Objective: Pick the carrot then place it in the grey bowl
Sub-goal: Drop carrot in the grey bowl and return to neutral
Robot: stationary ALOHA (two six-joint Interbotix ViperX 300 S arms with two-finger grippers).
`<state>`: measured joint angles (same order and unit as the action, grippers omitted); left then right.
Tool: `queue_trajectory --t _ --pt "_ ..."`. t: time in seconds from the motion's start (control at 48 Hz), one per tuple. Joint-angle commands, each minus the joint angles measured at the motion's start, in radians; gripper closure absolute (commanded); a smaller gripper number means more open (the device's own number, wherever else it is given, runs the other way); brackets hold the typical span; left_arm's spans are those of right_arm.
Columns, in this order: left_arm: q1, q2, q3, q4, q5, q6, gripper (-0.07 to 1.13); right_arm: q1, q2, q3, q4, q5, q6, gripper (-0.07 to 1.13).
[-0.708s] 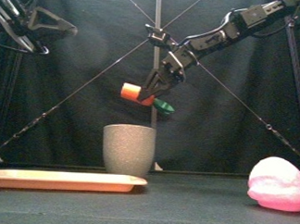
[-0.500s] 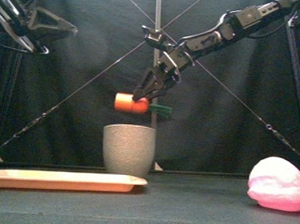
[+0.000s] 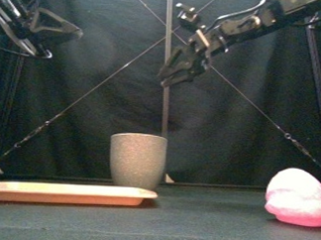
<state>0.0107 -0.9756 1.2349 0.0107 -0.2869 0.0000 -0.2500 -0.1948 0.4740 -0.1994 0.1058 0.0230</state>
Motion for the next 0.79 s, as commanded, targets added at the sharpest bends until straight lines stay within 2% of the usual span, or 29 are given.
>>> queue_trajectory --t 0.021,0.208,0.333,0.604,0.792 --pt "-0.002 0.002 -0.012 0.003 -0.005 0.002 1.08 0.018 -0.163 0.084 0.025 -0.063 0.0 0.11" --pt "-0.002 -0.002 -0.014 0.003 -0.005 0.002 1.08 0.101 -0.393 0.252 0.104 -0.16 -0.002 0.11" --pt "-0.002 -0.002 -0.014 0.005 -0.005 0.002 1.08 0.143 -0.528 0.339 0.13 -0.166 -0.002 0.11" --pt "-0.002 -0.006 -0.012 0.005 -0.005 0.002 1.08 0.209 -0.758 0.5 0.144 -0.17 0.0 0.11" --pt "-0.002 -0.006 -0.012 0.005 -0.005 0.002 1.08 0.239 -0.847 0.583 0.143 -0.17 0.0 0.11"
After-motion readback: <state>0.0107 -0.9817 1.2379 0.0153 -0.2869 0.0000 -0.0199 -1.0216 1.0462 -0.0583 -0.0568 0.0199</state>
